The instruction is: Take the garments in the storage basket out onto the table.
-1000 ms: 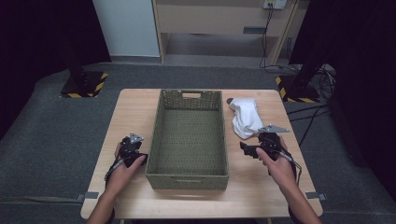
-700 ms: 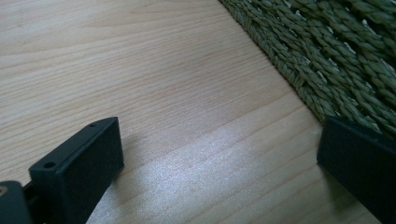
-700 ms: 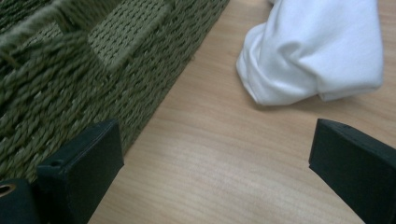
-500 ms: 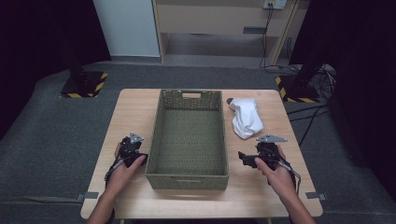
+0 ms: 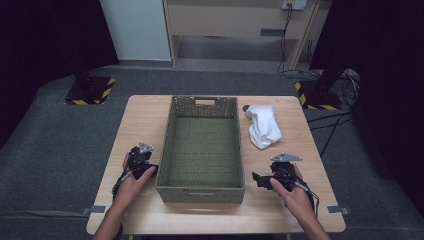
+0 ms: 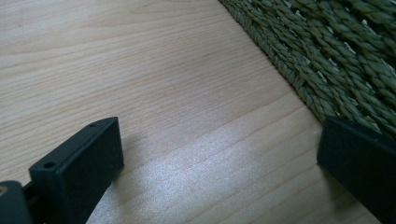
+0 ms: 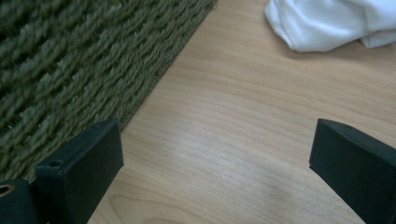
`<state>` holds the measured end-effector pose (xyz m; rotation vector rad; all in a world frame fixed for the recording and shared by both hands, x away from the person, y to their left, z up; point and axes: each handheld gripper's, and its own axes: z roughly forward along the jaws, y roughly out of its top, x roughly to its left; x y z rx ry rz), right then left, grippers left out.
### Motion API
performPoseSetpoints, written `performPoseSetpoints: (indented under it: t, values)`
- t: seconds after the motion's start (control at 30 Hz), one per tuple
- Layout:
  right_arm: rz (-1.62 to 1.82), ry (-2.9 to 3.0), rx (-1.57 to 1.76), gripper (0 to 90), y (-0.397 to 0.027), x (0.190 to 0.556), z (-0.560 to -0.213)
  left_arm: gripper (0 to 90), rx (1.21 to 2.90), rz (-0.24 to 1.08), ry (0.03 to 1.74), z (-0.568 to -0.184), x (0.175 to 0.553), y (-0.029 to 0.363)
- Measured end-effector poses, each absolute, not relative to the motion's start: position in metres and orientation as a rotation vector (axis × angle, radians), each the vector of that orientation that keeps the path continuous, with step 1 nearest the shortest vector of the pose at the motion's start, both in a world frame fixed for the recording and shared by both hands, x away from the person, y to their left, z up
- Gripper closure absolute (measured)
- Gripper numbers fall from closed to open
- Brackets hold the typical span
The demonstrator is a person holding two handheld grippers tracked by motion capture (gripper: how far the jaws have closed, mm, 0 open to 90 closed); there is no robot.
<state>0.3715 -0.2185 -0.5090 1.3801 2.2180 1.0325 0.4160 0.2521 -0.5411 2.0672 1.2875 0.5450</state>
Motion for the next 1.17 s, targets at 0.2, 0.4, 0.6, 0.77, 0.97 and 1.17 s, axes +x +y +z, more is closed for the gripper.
performPoseSetpoints:
  t: [0.2, 0.4, 0.6, 0.77, 0.97, 1.17]
  values:
    - [1.011, 2.233, 1.392, 2.7, -0.218, 0.368, -0.520, 0.0, 2.067, 0.545, 1.287, -0.541, 0.416, 0.252]
    - [1.002, 2.239, 1.403, 2.7, -0.217, 0.367, -0.528, 0.0, 2.067, 0.545, 1.287, -0.541, 0.416, 0.252]
    - [0.983, 2.272, 1.403, 2.8, -0.212, 0.366, -0.537, 0.0, 2.067, 0.545, 1.287, -0.541, 0.416, 0.252]
    - [0.960, 2.268, 1.344, 0.8, -0.210, 0.360, -0.541, 0.0, 2.067, 0.545, 1.287, -0.541, 0.416, 0.252]
    - [0.952, 2.252, 1.282, 0.2, -0.208, 0.356, -0.546, 0.0, 2.067, 0.545, 1.287, -0.541, 0.416, 0.252]
    - [0.952, 2.251, 1.280, 0.2, -0.208, 0.356, -0.546, 0.0, 2.066, 0.546, 1.289, -0.541, 0.416, 0.252]
